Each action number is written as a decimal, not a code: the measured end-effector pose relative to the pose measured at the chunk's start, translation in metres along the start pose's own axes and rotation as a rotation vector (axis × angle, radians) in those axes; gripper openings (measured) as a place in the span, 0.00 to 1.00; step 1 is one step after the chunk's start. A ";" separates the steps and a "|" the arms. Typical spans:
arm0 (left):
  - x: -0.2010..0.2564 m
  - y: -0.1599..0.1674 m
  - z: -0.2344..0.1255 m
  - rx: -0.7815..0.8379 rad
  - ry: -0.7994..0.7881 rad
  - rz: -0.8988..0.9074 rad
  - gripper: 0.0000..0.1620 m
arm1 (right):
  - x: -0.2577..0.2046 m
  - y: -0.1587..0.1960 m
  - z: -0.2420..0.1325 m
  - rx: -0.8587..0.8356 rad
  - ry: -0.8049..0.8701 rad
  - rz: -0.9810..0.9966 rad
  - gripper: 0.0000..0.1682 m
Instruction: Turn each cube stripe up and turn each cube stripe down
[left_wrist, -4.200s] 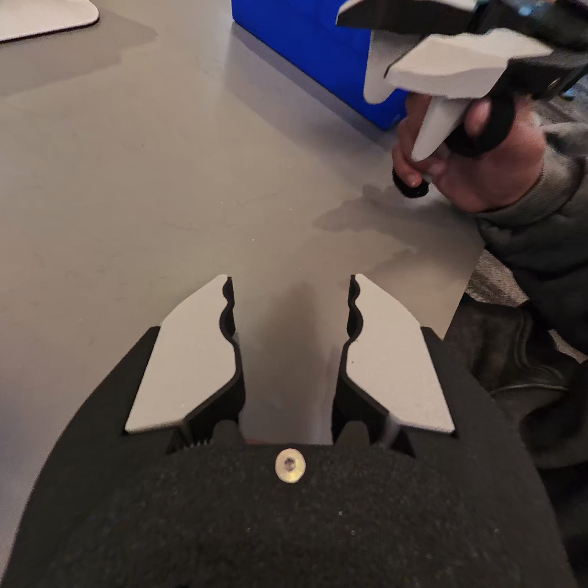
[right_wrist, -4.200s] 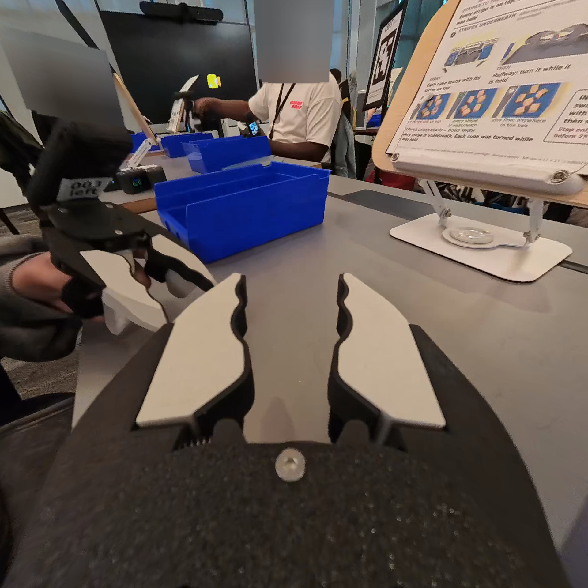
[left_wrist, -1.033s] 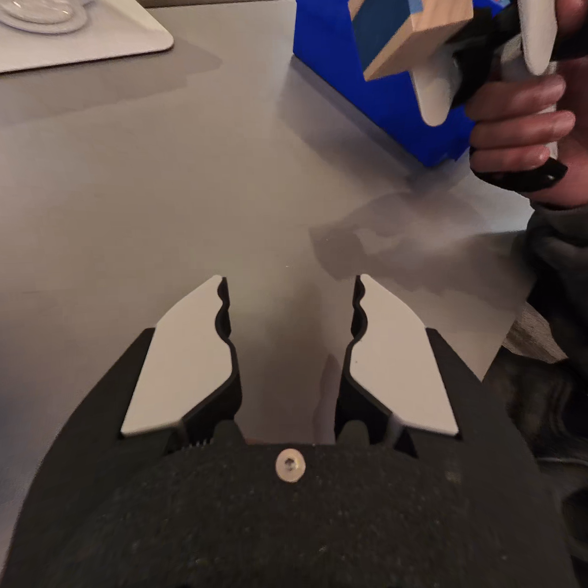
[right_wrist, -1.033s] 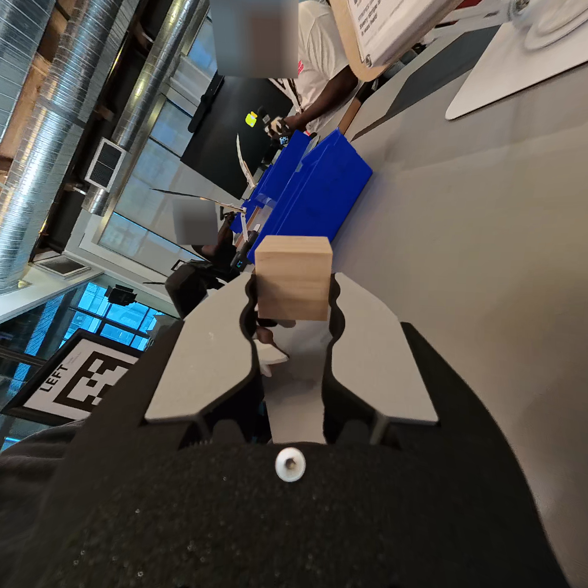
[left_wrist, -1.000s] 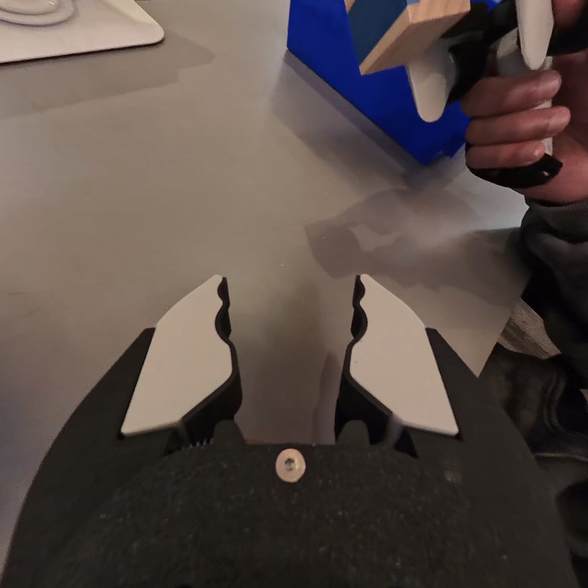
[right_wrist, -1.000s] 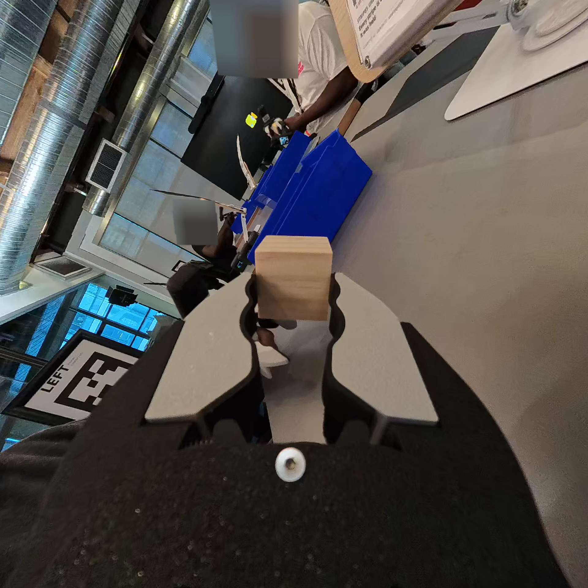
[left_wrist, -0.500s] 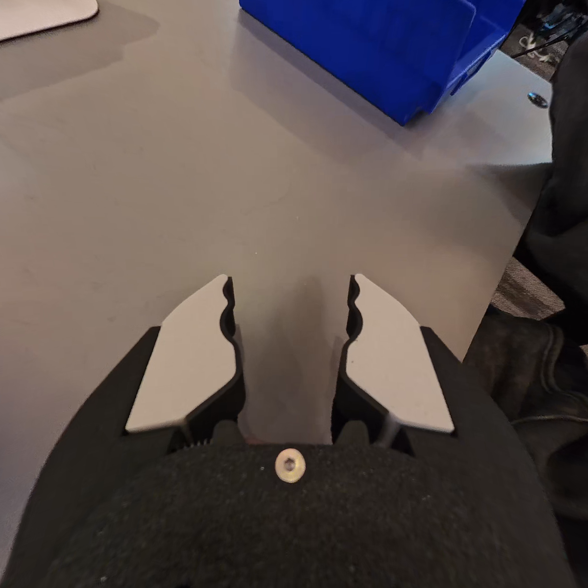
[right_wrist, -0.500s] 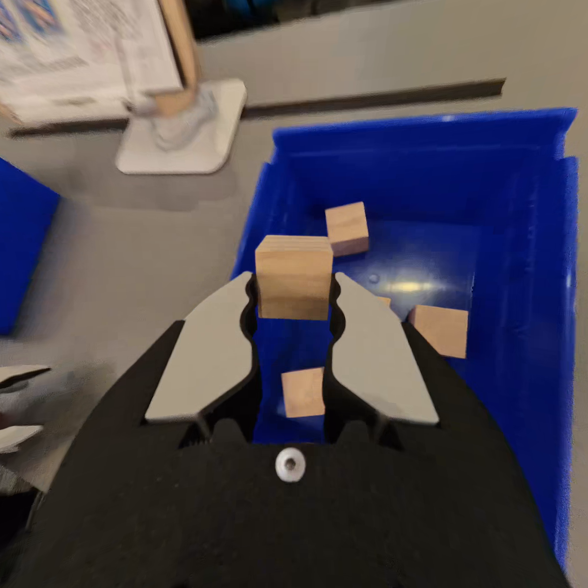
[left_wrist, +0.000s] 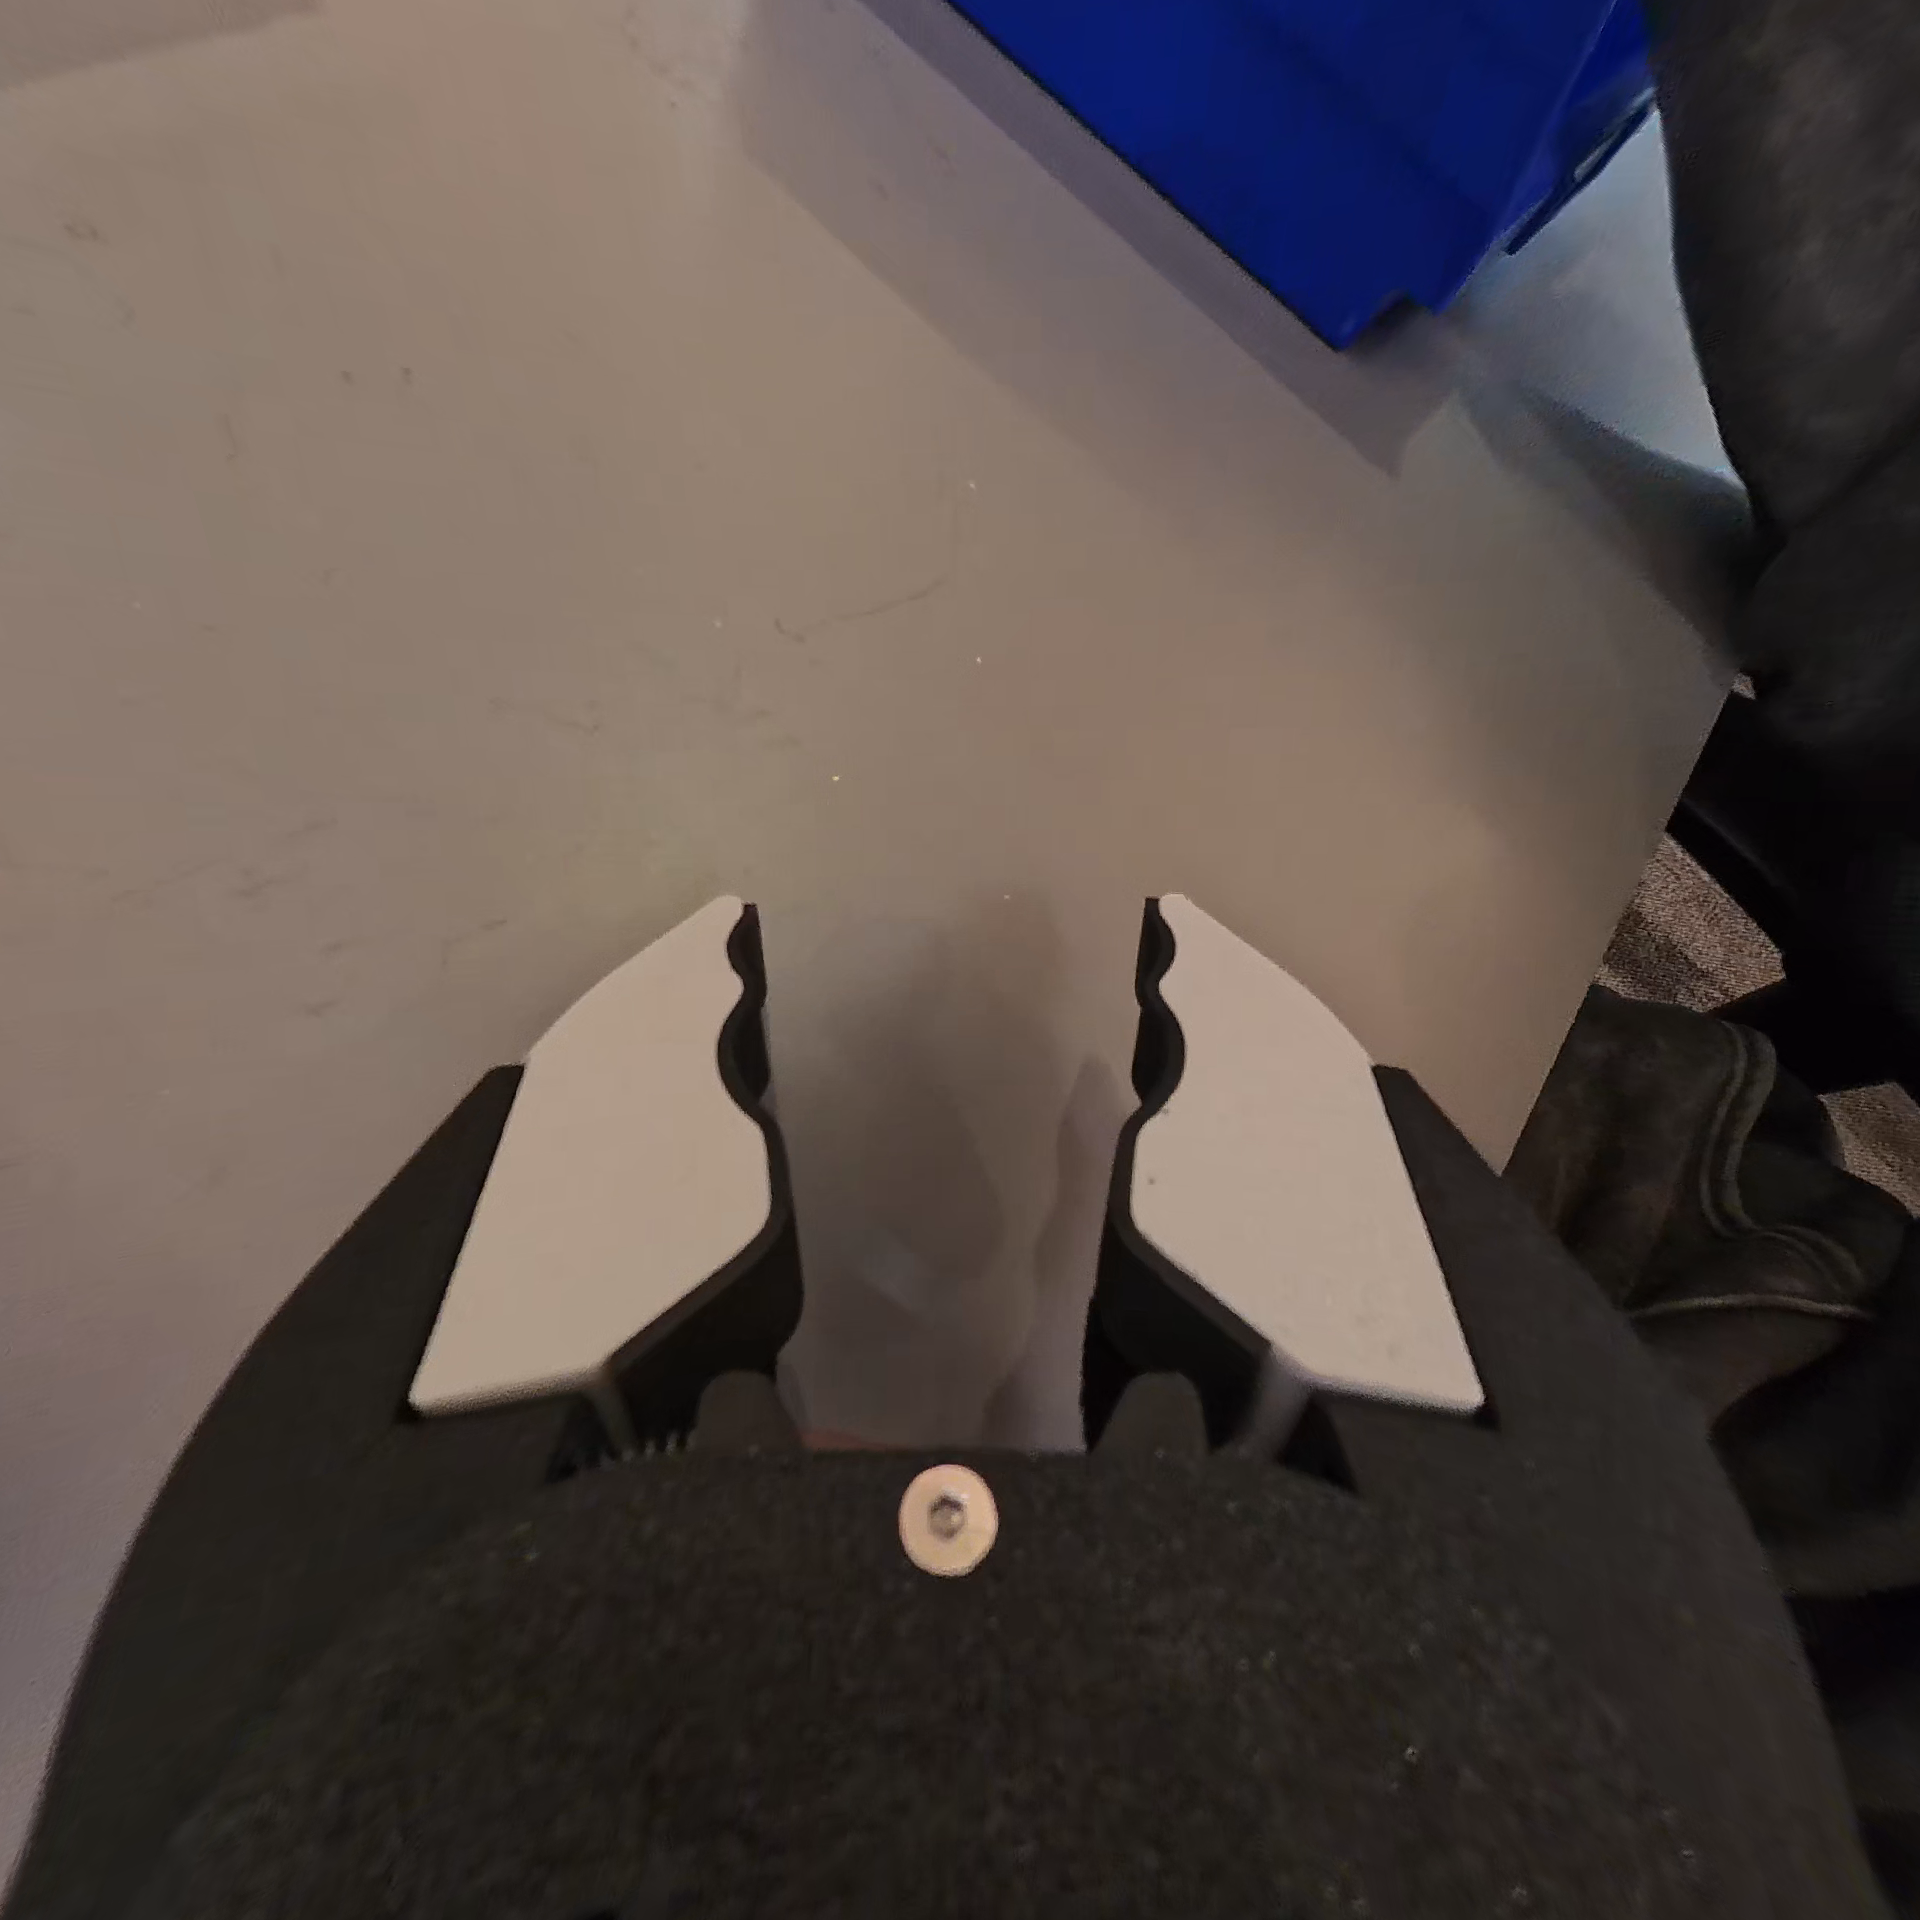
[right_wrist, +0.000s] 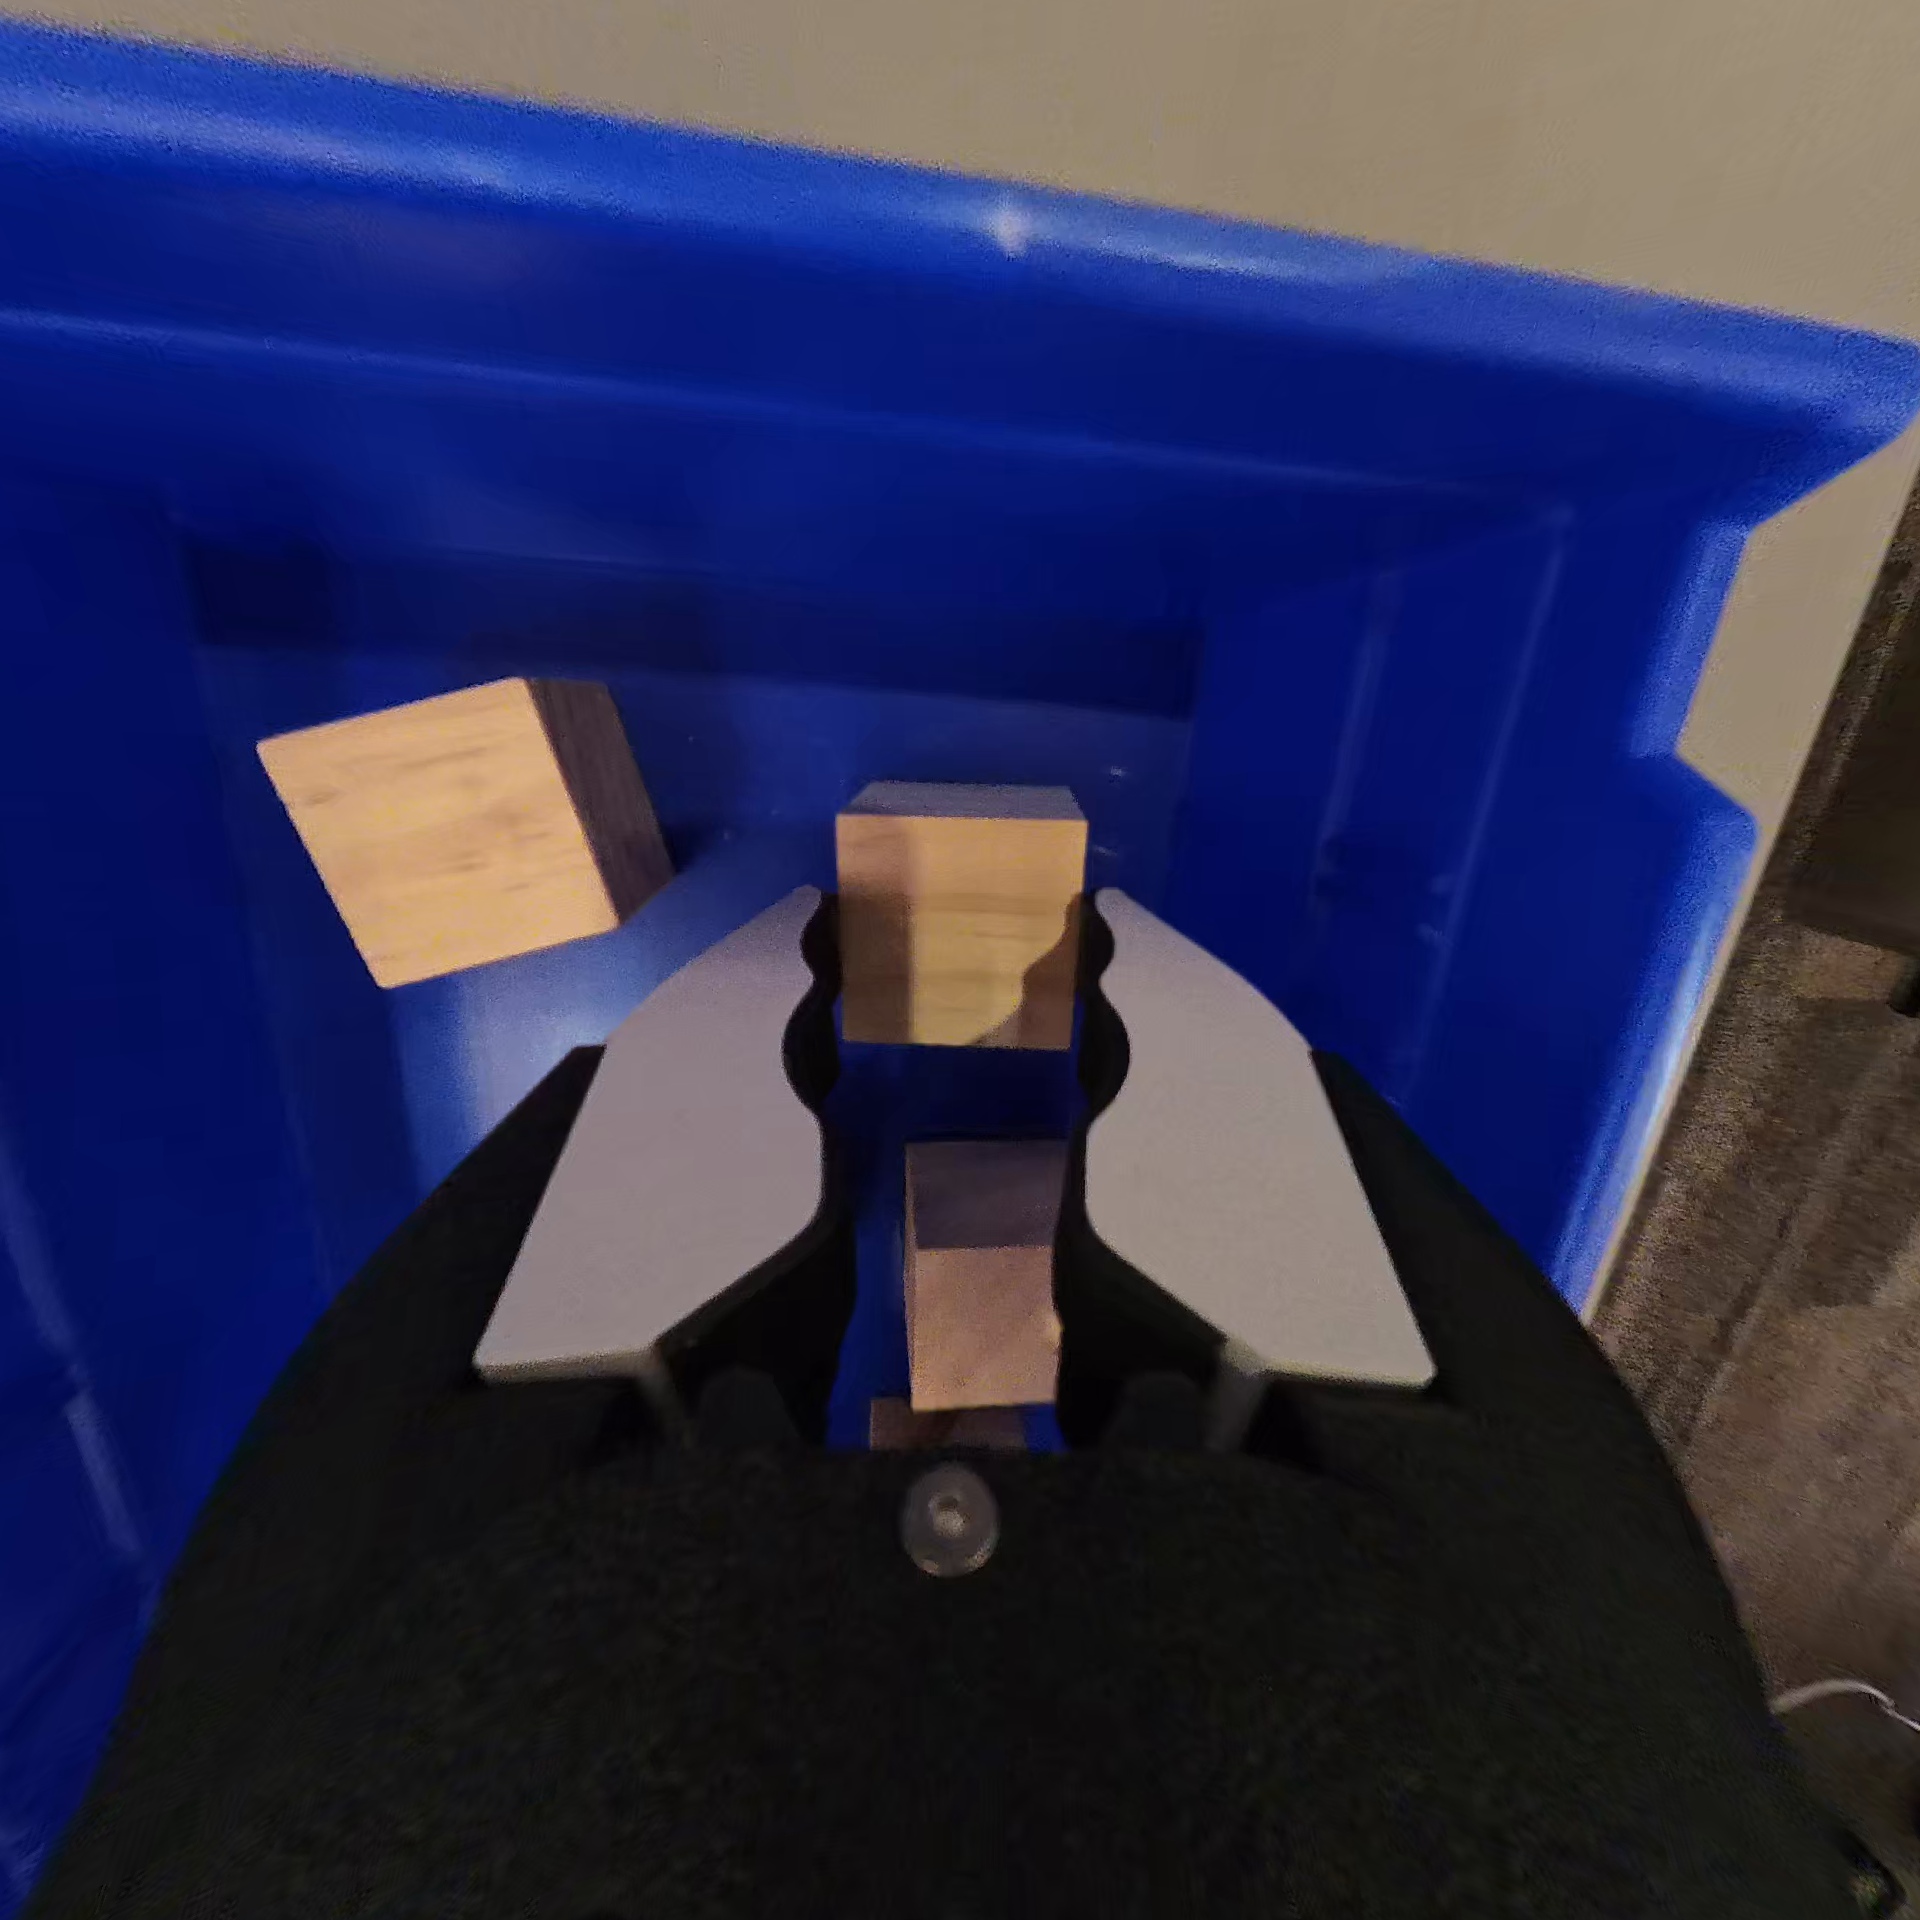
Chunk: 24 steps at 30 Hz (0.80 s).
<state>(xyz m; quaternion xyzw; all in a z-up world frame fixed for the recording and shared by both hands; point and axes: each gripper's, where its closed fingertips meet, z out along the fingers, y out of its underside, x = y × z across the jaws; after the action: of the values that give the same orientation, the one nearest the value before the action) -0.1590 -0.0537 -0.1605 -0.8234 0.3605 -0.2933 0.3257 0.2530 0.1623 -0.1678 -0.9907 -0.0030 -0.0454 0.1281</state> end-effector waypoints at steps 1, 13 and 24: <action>0.000 0.001 0.001 -0.004 -0.002 0.003 0.42 | 0.000 0.000 0.000 -0.001 -0.009 0.010 0.26; 0.002 0.006 0.004 -0.028 -0.001 0.001 0.42 | 0.006 -0.010 -0.007 0.149 0.053 -0.080 0.36; 0.002 0.000 -0.005 0.010 -0.037 0.000 0.42 | -0.192 0.053 -0.261 1.129 -0.648 -0.281 0.34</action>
<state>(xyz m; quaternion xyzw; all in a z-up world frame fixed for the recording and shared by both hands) -0.1615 -0.0566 -0.1568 -0.8272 0.3527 -0.2797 0.3363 0.0395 0.0459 0.0529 -0.7254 -0.1937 0.2470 0.6126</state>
